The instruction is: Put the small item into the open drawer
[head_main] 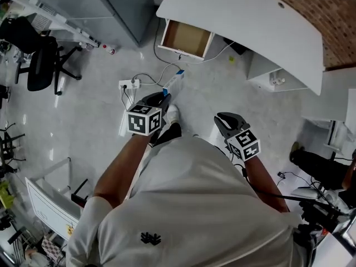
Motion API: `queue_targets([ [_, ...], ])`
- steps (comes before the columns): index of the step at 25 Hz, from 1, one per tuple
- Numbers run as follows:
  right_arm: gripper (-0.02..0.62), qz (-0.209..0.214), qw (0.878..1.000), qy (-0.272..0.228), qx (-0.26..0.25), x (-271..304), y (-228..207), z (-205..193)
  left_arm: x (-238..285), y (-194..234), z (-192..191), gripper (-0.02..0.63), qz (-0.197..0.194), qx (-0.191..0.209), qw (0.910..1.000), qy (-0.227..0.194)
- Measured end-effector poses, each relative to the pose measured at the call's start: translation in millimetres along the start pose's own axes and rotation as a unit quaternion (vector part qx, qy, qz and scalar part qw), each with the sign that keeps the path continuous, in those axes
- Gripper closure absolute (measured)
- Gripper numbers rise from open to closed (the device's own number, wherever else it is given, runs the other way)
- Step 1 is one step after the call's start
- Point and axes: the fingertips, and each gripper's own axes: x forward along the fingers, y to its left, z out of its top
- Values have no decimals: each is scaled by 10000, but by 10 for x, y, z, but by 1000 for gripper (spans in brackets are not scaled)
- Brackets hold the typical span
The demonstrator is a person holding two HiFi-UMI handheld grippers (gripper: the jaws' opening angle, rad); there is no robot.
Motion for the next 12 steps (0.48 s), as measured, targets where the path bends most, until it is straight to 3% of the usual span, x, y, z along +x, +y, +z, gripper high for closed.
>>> queue_targets([
  [7, 522, -106, 9999, -84, 62, 760, -234, 661, 510, 750, 522, 522, -133, -288, 9994, 129],
  [12, 523, -38, 9998, -149, 108, 1038, -409, 920, 837, 1130, 678, 522, 33, -539, 9983, 201],
])
